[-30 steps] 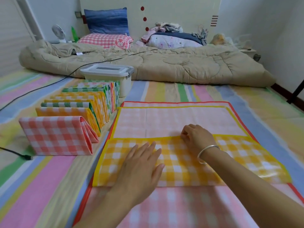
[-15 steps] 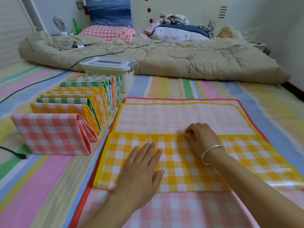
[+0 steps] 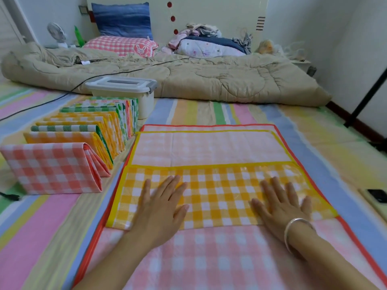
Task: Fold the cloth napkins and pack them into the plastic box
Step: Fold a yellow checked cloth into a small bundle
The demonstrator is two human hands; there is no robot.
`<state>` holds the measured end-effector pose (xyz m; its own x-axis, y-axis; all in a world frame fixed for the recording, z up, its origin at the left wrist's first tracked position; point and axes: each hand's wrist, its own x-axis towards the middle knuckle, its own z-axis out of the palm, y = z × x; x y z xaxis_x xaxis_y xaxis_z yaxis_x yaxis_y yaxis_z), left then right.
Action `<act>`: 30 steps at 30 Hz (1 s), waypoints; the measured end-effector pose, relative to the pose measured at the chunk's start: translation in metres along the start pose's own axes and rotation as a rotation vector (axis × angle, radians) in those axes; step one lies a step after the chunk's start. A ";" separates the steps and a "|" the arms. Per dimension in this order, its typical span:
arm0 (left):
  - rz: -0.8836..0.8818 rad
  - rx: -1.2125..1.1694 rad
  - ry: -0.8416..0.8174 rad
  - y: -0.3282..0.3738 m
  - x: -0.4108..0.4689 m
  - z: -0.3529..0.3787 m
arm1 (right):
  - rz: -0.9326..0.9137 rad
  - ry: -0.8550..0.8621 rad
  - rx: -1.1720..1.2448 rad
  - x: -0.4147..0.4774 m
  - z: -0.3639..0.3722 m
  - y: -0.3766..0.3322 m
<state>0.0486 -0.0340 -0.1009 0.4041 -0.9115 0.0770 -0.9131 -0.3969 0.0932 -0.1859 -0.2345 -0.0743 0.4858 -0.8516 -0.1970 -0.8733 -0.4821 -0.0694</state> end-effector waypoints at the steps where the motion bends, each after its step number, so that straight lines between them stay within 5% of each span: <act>1: 0.004 -0.008 0.016 0.000 0.000 -0.001 | 0.042 -0.001 0.012 0.001 0.001 0.009; 13: 0.030 -0.204 -0.090 -0.002 -0.032 -0.028 | 0.056 -0.035 0.022 -0.046 -0.001 0.018; 18: -0.015 -0.610 0.043 -0.028 -0.054 -0.027 | 0.067 0.003 0.010 -0.061 0.011 0.026; 24: 0.169 -0.155 0.146 -0.057 -0.070 -0.015 | 0.063 0.017 0.033 -0.062 0.014 0.027; 30: 0.018 -0.008 -0.009 -0.058 -0.067 -0.012 | 0.064 0.010 0.029 -0.064 0.014 0.028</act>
<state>0.0757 0.0512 -0.1000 0.3873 -0.9193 0.0698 -0.9196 -0.3799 0.0998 -0.2423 -0.1911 -0.0770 0.4293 -0.8824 -0.1926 -0.9031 -0.4209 -0.0851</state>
